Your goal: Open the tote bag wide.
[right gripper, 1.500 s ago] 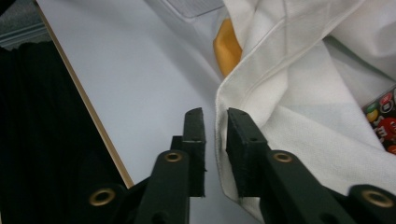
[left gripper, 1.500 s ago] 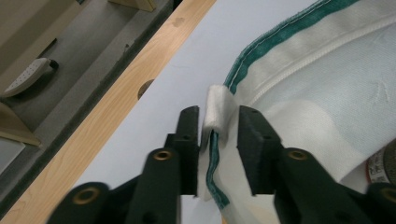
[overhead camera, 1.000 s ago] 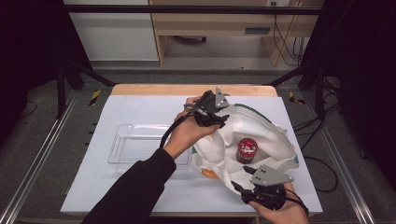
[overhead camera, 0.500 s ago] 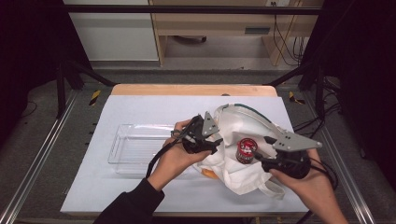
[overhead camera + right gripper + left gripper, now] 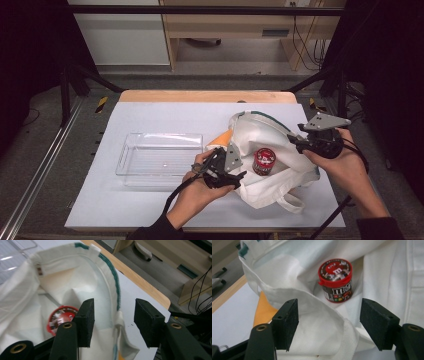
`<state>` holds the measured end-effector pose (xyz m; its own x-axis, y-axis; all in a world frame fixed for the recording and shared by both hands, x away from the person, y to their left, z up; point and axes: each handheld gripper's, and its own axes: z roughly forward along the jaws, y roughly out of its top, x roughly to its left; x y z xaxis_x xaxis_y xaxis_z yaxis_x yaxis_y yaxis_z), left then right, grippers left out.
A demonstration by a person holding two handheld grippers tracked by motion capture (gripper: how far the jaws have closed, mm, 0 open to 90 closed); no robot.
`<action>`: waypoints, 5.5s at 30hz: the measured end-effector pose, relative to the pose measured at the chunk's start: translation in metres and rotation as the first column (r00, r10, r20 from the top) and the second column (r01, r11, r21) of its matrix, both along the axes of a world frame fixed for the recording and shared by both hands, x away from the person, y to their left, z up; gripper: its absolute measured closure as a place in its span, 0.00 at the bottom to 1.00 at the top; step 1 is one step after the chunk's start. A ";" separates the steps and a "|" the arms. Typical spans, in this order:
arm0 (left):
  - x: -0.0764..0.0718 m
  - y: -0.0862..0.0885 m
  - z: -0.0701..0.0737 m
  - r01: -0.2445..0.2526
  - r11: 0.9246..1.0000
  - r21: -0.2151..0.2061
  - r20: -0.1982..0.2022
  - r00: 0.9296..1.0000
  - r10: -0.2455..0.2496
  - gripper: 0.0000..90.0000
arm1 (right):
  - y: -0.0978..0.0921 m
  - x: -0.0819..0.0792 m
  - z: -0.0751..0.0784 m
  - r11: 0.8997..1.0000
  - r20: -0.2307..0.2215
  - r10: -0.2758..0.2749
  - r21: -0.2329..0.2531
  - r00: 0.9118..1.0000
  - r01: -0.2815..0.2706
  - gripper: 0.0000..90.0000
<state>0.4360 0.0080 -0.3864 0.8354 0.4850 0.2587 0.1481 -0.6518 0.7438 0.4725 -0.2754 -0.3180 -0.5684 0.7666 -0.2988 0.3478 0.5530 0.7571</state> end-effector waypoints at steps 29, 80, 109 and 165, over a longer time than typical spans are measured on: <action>-0.001 -0.002 -0.033 0.020 1.000 0.004 -0.067 0.998 -0.019 0.89 | -0.042 0.031 -0.056 0.984 -0.072 -0.135 -0.124 0.988 0.126 0.91; -0.005 0.010 -0.043 0.013 1.000 -0.006 -0.059 0.998 -0.013 0.84 | -0.052 0.029 -0.074 0.967 -0.036 -0.256 -0.030 0.966 0.255 0.44; 0.030 -0.006 0.019 -0.045 0.998 -0.032 -0.035 0.998 0.044 0.37 | -0.020 -0.057 -0.038 0.999 -0.019 -0.001 0.054 1.000 0.002 0.14; 0.117 -0.018 0.012 -0.081 0.991 0.107 -0.111 0.990 0.093 0.93 | 0.019 -0.078 -0.095 0.948 -0.176 0.288 -0.090 0.941 -0.306 0.87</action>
